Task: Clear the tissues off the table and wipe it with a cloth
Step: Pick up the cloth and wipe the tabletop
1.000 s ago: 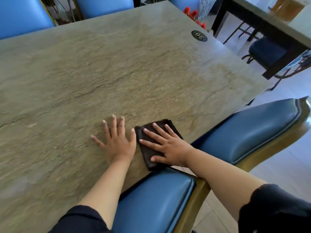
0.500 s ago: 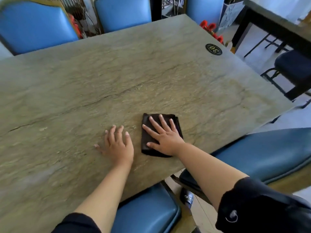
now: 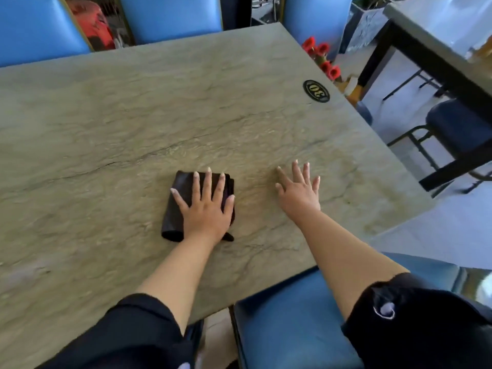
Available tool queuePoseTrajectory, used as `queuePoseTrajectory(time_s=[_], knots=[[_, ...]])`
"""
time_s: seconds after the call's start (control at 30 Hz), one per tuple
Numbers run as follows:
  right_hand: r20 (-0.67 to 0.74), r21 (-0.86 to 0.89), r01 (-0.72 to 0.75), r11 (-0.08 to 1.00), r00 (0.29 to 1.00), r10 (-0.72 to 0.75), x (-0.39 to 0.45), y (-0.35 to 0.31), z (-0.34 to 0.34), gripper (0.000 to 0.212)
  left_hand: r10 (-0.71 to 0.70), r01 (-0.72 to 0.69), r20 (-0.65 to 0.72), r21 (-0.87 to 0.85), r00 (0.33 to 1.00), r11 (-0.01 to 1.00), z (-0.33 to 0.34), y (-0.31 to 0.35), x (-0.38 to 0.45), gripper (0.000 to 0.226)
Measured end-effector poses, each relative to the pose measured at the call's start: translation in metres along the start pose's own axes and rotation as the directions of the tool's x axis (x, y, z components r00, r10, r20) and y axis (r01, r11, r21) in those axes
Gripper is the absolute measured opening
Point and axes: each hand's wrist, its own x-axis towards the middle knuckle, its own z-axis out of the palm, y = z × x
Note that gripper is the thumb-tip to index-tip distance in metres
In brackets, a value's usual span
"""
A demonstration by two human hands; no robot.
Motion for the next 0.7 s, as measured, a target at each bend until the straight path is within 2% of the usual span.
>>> queuePoseTrajectory(time_s=[0.07, 0.13, 0.2, 0.27, 0.33, 0.37, 0.4, 0.43, 0.5, 0.57, 0.6, 0.63, 0.7], knots=[[0.003, -0.068, 0.006, 0.998, 1.0, -0.006, 0.012, 0.02, -0.013, 0.053, -0.044, 0.044, 0.012, -0.015, 0.999, 0.999, -0.001, 0.012, 0.014, 0.066], [0.018, -0.073, -0.061, 0.995, 0.998, 0.062, 0.02, 0.041, -0.022, 0.053, 0.005, -0.005, -0.021, 0.006, 1.0, 1.0, 0.004, 0.035, 0.0, 0.067], [0.041, -0.041, -0.101, 0.994, 0.994, 0.102, 0.022, 0.057, -0.023, 0.053, 0.215, -0.214, -0.05, 0.027, 0.975, 0.976, 0.012, 0.058, -0.032, 0.066], [0.037, -0.019, -0.084, 0.996, 0.996, 0.084, 0.019, 0.064, -0.016, 0.053, 0.456, -0.455, -0.032, 0.034, 0.889, 0.89, 0.017, 0.067, -0.059, 0.062], [0.008, -0.019, -0.068, 0.998, 0.998, 0.068, 0.017, 0.065, -0.009, 0.052, 0.583, -0.583, -0.011, 0.007, 0.812, 0.812, 0.014, 0.059, -0.054, 0.058], [-0.002, -0.021, -0.067, 0.998, 0.998, 0.067, 0.017, 0.065, -0.008, 0.052, 0.599, -0.598, -0.01, 0.015, 0.801, 0.801, 0.011, 0.052, -0.043, 0.056], [-0.006, -0.023, -0.069, 0.997, 0.998, 0.069, 0.018, 0.065, -0.008, 0.052, 0.575, -0.575, -0.006, 0.027, 0.818, 0.818, 0.009, 0.048, -0.027, 0.055], [-0.002, -0.022, -0.07, 0.997, 0.998, 0.07, 0.019, 0.066, -0.009, 0.052, 0.501, -0.501, -0.003, 0.023, 0.865, 0.865, 0.007, 0.047, -0.009, 0.054], [0.015, -0.01, -0.066, 0.998, 0.998, 0.067, 0.02, 0.068, -0.011, 0.052, 0.218, -0.217, 0.001, -0.015, 0.976, 0.976, 0.002, 0.055, 0.024, 0.052], [0.036, 0.013, -0.061, 0.998, 0.997, 0.061, 0.021, 0.068, -0.012, 0.052, -0.009, 0.009, 0.012, -0.028, 1.0, 1.0, -0.001, 0.077, 0.042, 0.054], [0.053, 0.028, -0.06, 0.998, 0.997, 0.058, 0.022, 0.069, -0.014, 0.052, -0.034, 0.034, 0.016, -0.024, 0.999, 0.999, -0.002, 0.091, 0.043, 0.055], [0.074, 0.049, -0.057, 0.997, 0.996, 0.054, 0.023, 0.069, -0.017, 0.052, -0.002, 0.002, 0.018, -0.008, 1.0, 1.0, -0.001, 0.103, 0.038, 0.056], [0.124, 0.106, -0.041, 0.994, 0.992, 0.028, 0.026, 0.072, -0.028, 0.051, 0.175, -0.175, 0.005, 0.041, 0.984, 0.984, 0.005, 0.121, 0.014, 0.057]])
